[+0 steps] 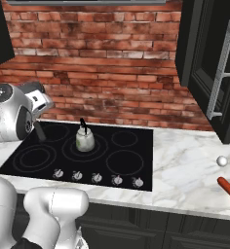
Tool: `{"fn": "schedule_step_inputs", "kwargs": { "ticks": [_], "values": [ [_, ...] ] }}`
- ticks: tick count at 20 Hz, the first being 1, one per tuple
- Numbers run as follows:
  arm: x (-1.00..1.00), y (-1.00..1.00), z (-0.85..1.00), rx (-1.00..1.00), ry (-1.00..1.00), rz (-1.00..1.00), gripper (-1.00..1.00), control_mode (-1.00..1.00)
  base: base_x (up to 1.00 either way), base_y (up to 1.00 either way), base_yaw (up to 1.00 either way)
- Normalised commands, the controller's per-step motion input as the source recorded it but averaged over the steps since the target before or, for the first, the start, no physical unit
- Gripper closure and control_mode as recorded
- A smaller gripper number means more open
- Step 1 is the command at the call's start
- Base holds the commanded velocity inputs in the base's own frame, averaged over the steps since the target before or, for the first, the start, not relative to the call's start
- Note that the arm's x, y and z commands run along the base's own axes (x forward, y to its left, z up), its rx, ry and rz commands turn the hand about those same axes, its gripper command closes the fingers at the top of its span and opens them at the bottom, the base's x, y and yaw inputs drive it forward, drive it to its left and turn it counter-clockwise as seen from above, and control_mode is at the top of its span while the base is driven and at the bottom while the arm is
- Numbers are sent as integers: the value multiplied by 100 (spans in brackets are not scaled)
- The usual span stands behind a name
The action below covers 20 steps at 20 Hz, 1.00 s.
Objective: Pick the pan from the cabinet and place it on the stove. Then turn on the stove burner for the pan.
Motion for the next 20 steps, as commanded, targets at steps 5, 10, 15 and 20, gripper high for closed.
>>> {"fn": "schedule_step_inputs", "kwargs": {
  "ticks": [5,10,15,20],
  "values": [
    [6,21,-21,5,7,-9,100,-100,0,0,0],
    [10,22,-20,3,7,-10,100,-100,0,0,0],
    [10,23,-21,4,6,-11,100,-100,0,0,0],
    [2,8,-18,6,6,-7,100,-100,0,0,0]
  ]
}}
